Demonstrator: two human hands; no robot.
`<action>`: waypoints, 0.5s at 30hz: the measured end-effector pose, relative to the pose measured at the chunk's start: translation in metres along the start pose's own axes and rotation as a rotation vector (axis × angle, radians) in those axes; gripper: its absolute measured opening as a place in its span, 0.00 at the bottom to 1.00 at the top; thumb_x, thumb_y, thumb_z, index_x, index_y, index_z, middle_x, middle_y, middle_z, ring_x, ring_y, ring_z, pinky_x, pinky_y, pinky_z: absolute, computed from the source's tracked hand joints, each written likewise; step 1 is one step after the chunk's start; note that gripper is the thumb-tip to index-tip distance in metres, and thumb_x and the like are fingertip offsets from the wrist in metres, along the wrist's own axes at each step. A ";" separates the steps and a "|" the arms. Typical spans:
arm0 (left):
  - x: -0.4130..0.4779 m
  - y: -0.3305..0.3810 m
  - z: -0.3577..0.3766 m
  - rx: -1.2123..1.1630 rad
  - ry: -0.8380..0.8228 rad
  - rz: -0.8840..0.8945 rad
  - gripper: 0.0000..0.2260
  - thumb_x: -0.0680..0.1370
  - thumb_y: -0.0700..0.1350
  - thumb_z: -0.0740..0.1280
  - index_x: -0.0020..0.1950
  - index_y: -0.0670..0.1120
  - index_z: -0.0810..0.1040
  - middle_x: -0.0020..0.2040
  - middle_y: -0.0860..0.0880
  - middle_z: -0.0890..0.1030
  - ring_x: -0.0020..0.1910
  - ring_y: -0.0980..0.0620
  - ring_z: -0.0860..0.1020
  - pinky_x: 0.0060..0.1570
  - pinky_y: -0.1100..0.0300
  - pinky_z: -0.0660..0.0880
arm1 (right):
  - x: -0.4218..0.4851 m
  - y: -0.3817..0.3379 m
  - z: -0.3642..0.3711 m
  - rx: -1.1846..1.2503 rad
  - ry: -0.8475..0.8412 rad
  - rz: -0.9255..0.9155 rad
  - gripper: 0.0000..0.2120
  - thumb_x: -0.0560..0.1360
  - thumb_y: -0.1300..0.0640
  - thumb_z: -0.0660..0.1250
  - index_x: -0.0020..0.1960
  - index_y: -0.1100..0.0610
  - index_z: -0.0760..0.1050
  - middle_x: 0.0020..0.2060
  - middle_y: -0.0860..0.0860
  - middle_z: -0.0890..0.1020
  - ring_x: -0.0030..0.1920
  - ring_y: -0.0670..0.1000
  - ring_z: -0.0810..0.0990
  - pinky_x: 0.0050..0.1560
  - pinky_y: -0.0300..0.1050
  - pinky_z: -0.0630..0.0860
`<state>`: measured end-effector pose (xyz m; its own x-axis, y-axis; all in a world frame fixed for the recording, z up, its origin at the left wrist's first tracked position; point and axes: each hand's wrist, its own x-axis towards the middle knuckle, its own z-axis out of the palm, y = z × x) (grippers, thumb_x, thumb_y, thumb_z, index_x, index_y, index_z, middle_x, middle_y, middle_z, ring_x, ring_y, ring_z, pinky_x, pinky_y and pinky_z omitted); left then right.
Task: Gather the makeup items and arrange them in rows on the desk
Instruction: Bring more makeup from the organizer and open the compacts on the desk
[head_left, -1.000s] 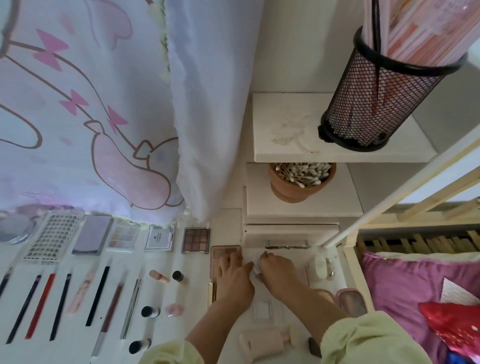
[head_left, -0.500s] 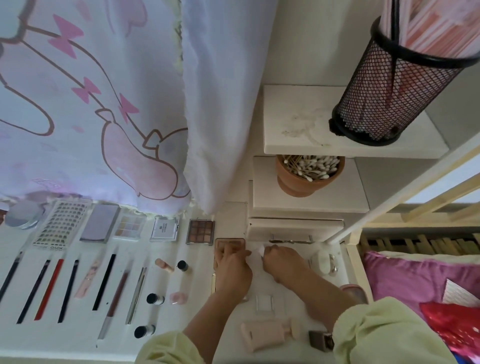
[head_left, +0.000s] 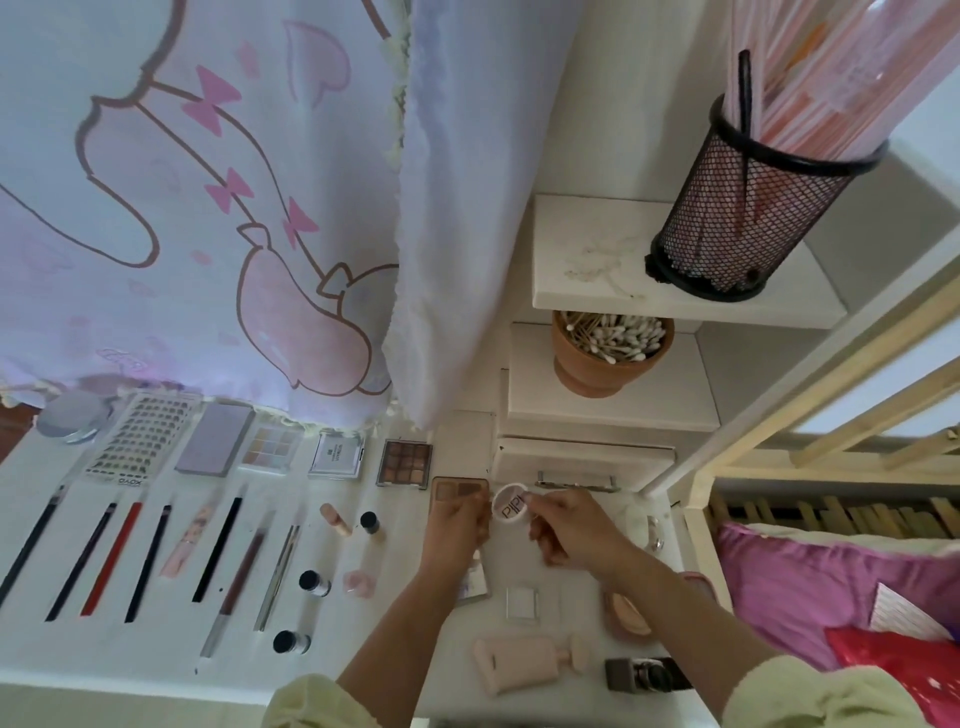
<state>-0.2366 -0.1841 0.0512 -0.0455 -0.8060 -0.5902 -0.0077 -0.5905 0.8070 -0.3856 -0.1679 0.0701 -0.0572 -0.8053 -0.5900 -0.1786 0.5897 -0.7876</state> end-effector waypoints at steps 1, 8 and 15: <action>-0.003 0.000 0.001 -0.031 -0.006 -0.003 0.09 0.79 0.42 0.64 0.43 0.42 0.81 0.37 0.45 0.77 0.38 0.50 0.74 0.37 0.62 0.71 | -0.004 -0.002 0.000 0.073 -0.002 0.016 0.17 0.80 0.51 0.64 0.38 0.62 0.75 0.30 0.59 0.76 0.24 0.50 0.69 0.27 0.41 0.62; -0.017 -0.002 0.002 -0.224 -0.093 -0.098 0.12 0.78 0.49 0.67 0.56 0.44 0.82 0.52 0.44 0.83 0.53 0.50 0.81 0.42 0.61 0.78 | -0.027 -0.009 0.000 0.406 -0.054 0.106 0.12 0.80 0.56 0.62 0.40 0.61 0.74 0.28 0.53 0.74 0.23 0.47 0.69 0.21 0.36 0.59; -0.043 0.000 -0.003 -0.146 -0.267 0.103 0.13 0.83 0.50 0.57 0.63 0.57 0.78 0.55 0.54 0.83 0.58 0.55 0.79 0.55 0.59 0.74 | -0.047 -0.008 -0.001 0.474 -0.124 0.102 0.13 0.80 0.54 0.62 0.43 0.64 0.76 0.30 0.55 0.78 0.26 0.48 0.75 0.25 0.36 0.70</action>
<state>-0.2312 -0.1501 0.0766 -0.2988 -0.8341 -0.4637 0.1533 -0.5216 0.8393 -0.3823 -0.1353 0.1044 0.0715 -0.7456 -0.6625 0.2892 0.6512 -0.7016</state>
